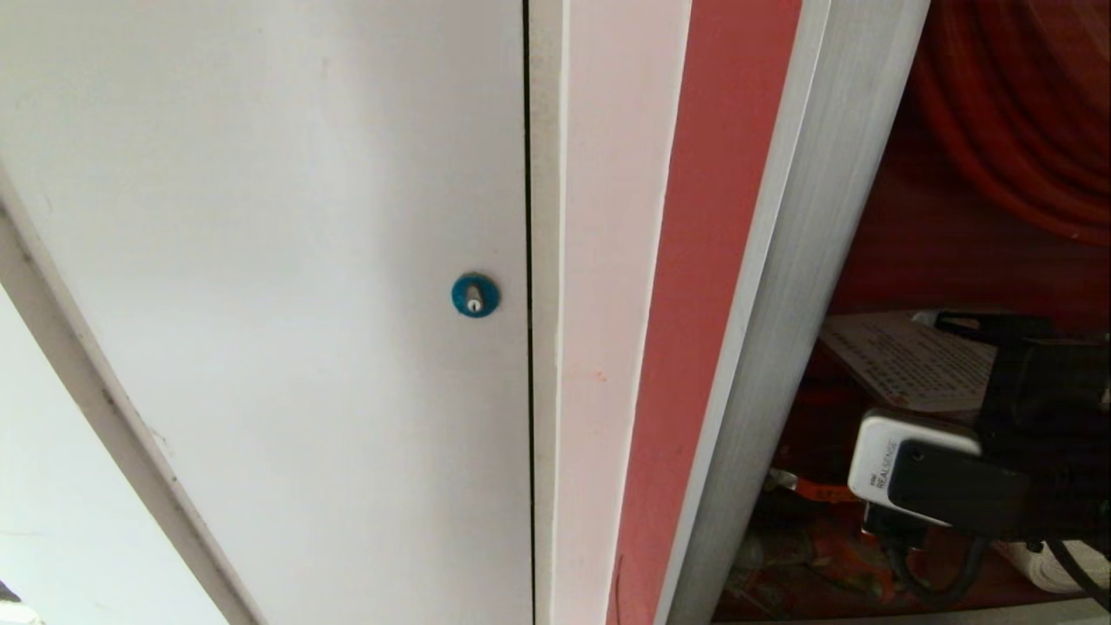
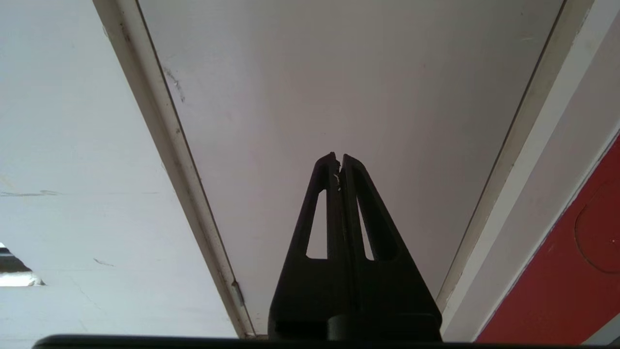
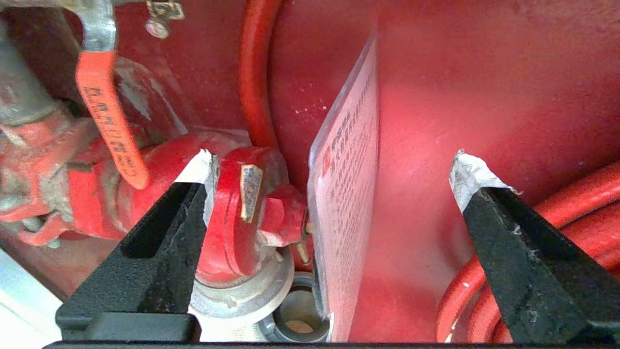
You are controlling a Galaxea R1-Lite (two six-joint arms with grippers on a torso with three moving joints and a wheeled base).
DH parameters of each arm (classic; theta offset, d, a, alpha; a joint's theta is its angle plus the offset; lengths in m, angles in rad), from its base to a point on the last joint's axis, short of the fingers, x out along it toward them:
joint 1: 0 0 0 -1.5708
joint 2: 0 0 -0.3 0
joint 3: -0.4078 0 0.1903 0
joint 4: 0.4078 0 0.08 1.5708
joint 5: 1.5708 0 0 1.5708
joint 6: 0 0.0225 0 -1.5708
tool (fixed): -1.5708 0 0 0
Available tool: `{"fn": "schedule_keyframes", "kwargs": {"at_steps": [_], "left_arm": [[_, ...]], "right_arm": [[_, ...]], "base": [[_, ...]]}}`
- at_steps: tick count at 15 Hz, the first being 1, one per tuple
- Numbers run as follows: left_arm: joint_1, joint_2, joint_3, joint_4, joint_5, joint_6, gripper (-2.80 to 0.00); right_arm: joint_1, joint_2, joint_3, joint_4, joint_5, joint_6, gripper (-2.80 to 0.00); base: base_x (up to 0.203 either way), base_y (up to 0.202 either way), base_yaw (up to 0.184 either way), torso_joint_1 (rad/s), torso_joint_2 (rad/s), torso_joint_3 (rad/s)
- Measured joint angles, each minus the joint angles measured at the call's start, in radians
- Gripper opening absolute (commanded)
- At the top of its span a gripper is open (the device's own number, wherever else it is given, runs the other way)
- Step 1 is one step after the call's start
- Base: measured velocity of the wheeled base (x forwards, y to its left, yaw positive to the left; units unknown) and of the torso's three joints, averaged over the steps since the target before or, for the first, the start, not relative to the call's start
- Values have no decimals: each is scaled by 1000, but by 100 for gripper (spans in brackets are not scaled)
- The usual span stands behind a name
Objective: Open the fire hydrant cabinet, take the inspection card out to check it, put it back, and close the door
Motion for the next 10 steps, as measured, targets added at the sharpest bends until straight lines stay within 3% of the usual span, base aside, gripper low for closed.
{"fn": "schedule_keyframes", "kwargs": {"at_steps": [10], "left_arm": [[0, 0, 0, 0, 0, 1, -280]], "right_arm": [[-71, 70, -41, -3, 2, -1, 0]], "base": [[0, 0, 0, 0, 0, 0]]}}
